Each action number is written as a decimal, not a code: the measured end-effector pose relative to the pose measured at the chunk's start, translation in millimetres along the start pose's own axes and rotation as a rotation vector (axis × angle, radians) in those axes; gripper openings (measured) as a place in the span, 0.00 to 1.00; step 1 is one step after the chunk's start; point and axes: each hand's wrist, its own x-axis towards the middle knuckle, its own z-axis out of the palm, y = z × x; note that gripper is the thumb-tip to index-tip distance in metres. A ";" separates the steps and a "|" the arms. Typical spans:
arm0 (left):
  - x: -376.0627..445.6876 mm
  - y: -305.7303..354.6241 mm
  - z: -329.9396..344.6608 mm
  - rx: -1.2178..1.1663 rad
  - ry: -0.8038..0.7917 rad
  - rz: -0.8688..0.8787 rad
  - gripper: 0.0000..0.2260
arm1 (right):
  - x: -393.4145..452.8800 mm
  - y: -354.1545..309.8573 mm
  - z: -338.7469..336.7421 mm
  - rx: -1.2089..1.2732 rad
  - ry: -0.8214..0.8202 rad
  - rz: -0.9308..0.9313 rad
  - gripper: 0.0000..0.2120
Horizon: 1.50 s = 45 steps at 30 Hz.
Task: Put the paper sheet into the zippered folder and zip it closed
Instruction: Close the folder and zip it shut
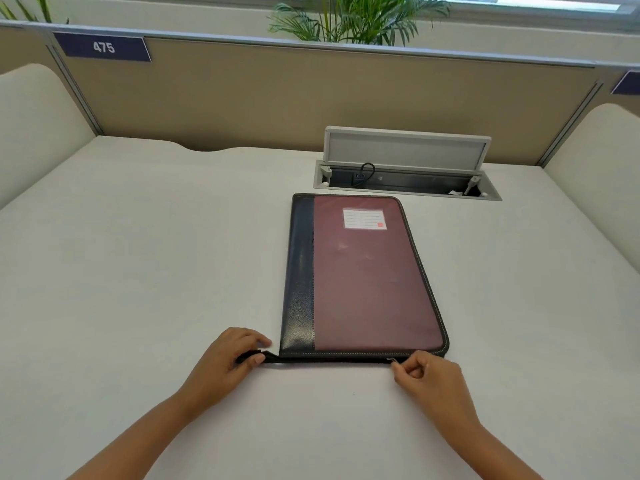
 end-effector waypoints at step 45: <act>68.4 44.5 48.9 0.454 0.145 -0.328 0.23 | 30.1 46.7 -64.6 0.285 -0.198 0.068 0.09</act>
